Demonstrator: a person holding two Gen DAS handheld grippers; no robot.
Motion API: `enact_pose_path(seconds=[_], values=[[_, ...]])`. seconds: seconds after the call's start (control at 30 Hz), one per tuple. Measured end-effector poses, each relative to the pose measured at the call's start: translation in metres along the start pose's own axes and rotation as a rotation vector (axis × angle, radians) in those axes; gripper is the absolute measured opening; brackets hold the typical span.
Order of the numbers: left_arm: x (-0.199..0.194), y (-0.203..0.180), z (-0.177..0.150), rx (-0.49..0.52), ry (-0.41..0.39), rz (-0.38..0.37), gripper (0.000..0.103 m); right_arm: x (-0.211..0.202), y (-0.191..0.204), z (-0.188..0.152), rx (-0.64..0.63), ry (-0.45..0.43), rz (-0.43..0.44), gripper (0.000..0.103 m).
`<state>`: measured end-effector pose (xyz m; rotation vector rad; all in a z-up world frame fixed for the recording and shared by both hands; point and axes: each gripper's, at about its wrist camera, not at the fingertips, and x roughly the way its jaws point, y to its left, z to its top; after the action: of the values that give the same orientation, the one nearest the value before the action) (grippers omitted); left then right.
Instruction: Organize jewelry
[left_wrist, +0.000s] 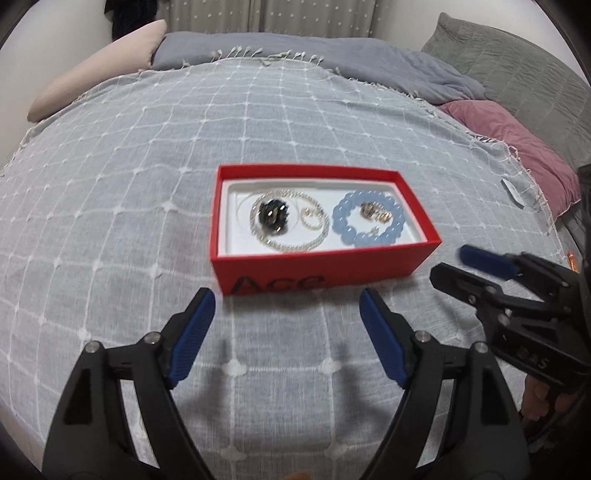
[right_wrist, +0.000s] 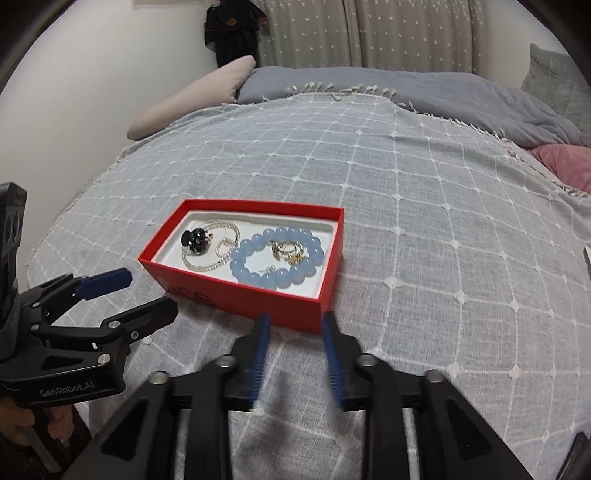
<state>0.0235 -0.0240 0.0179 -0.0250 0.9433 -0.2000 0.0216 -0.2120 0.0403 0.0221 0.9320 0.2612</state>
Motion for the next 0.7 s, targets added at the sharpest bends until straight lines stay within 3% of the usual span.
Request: enact_pose_path(seconds=[0.03,0.17,0.27,0.57,0.7], values=[[0.000,0.000,-0.002,-0.001,0.007,0.014,0.083,-0.003,0.001,-0.001,0.005,-0.010,-0.007,0.073],[-0.002,-0.001,-0.008,0.004,0.011,0.079,0.092,-0.012,0.005,-0.003,0.004,-0.016,-0.027,0.076],[-0.004,-0.001,-0.010,-0.002,0.009,0.104,0.098,-0.012,0.005,-0.004,0.020,0.001,-0.060,0.085],[-0.001,-0.002,-0.013,0.000,0.020,0.156,0.100,0.001,-0.005,-0.007,0.071,0.042,-0.167,0.097],[0.002,-0.004,-0.014,0.006,0.024,0.162,0.100,0.005,-0.011,-0.008,0.091,0.048,-0.168,0.100]])
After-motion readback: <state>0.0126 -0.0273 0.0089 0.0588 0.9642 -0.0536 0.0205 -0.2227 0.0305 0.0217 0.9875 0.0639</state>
